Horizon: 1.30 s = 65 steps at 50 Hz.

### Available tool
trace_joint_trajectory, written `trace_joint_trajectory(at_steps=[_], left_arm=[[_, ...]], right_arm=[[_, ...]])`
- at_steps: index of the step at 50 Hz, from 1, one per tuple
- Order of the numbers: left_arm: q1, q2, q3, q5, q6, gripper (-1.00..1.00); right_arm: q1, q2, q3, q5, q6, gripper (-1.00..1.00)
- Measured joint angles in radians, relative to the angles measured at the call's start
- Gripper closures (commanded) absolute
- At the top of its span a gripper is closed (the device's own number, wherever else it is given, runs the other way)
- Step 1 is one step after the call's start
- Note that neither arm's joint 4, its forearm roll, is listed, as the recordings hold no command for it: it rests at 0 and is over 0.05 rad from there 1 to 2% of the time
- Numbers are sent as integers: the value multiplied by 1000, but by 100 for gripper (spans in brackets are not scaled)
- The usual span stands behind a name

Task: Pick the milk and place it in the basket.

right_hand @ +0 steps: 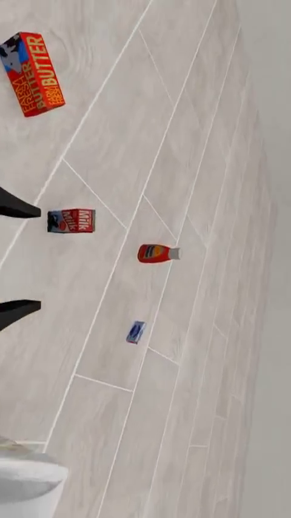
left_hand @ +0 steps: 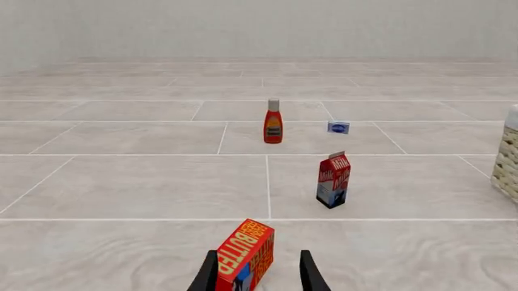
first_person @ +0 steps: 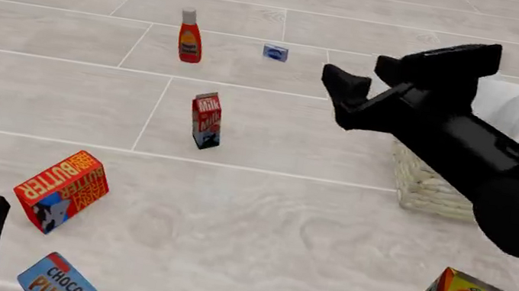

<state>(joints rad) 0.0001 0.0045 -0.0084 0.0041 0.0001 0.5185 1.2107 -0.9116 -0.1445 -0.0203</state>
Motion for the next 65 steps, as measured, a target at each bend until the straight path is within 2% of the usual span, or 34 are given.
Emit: trace_joint_trajectory(at_steps=[14,31,44,65], left_arm=[[0,0,0,0,0,-100],[0,0,0,0,0,-100],[0,0,0,0,0,-100],[0,0,0,0,0,-100]], right_arm=[[106,388,-442,154,47,-100],[146,768,-890,325,56,-100],[127,973,-1124,407,53,-100],[98,1220,-1377,480,79,-100]])
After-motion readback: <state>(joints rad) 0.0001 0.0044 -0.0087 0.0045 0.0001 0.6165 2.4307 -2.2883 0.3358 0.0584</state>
